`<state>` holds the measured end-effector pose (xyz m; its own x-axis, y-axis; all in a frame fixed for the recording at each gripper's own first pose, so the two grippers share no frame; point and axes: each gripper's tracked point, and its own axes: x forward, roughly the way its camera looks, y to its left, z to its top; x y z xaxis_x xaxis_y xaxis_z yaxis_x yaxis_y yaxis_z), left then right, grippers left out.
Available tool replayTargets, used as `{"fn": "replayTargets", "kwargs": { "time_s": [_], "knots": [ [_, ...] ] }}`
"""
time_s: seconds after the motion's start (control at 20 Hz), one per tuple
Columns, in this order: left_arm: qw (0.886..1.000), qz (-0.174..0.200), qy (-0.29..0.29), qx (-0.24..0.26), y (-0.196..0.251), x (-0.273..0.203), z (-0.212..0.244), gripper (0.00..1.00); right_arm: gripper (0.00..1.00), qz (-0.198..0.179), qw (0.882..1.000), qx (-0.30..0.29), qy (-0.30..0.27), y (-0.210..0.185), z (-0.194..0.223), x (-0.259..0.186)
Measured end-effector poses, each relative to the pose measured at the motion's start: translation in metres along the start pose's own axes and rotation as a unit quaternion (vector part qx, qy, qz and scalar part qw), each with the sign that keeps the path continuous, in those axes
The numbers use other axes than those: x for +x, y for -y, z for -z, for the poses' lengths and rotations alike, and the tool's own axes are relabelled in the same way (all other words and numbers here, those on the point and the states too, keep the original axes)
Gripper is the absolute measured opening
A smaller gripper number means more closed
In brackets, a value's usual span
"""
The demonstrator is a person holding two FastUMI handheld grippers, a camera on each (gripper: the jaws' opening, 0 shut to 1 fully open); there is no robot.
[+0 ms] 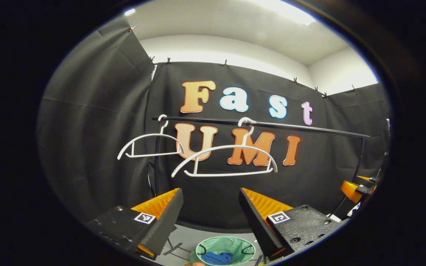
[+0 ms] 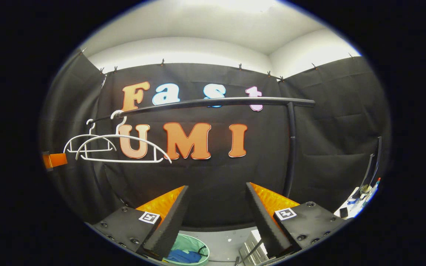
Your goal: Grasp the clothes on the hanger with both hands and then place them into the laundry hamper below.
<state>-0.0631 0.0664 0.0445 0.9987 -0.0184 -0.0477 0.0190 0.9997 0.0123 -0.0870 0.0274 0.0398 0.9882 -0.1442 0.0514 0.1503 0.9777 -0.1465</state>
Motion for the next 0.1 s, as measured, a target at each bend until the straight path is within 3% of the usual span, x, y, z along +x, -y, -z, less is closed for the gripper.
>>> {"fn": "replayTargets", "kwargs": {
  "time_s": [0.05, 0.1],
  "knots": [
    [1.0, 0.001, 0.0, -0.001, 0.002, 0.0026, 0.0005, 0.98, 0.89, 0.003, 1.0, 0.001, 0.001, 0.0035, 0.0, -0.0002],
    [1.0, 0.004, 0.001, -0.001, 0.0052, 0.0065, 0.0001, 0.95, 0.89, 0.007, 1.0, 0.002, 0.002, 0.0068, -0.0003, -0.0003]
  ]
}}
